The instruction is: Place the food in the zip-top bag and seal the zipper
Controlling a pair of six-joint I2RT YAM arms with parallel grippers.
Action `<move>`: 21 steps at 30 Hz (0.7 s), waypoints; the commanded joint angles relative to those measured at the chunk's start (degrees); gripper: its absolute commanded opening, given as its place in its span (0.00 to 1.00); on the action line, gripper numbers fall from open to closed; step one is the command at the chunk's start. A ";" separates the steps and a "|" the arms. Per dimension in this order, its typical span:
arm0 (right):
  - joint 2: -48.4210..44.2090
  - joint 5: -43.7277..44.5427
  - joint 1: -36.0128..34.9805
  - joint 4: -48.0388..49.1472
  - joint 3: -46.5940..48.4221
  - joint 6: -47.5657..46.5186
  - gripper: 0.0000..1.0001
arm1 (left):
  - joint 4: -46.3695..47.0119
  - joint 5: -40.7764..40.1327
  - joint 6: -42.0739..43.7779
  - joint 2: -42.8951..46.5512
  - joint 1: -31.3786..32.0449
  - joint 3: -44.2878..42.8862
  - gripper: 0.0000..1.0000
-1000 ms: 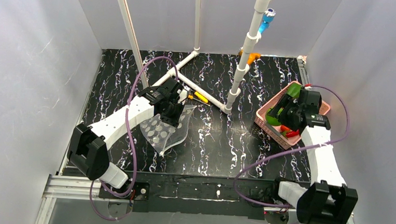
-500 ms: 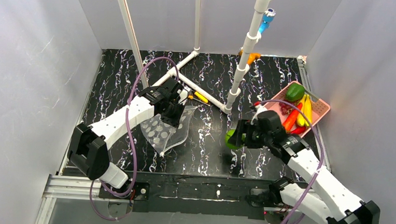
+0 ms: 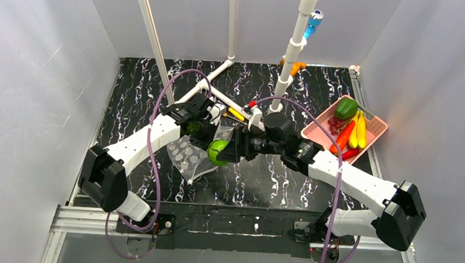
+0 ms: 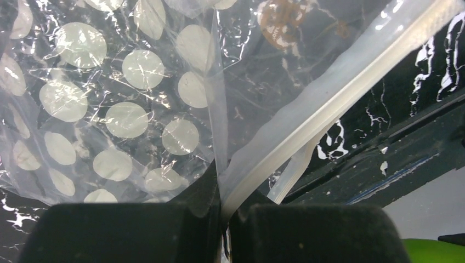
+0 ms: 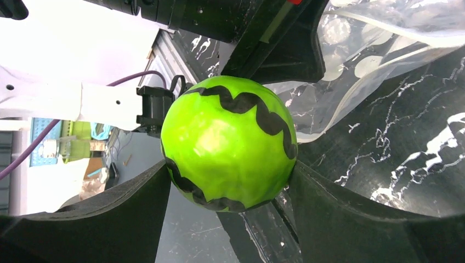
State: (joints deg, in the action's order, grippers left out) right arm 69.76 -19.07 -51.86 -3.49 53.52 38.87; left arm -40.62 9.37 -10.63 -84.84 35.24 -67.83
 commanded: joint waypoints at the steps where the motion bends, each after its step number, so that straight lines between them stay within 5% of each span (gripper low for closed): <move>1: 4.83 -2.36 -0.37 14.37 0.37 -0.54 0.01 | 2.45 6.34 -0.22 4.51 0.69 1.32 0.00; 21: 4.79 9.40 -0.25 13.49 -5.75 1.25 0.01 | 7.65 18.22 -0.29 10.84 0.72 3.69 0.00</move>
State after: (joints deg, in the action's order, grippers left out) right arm 74.76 -16.93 -52.64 4.47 47.00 40.32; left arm -34.20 15.73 -9.32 -76.99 34.26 -64.51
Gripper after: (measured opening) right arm 0.791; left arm 0.007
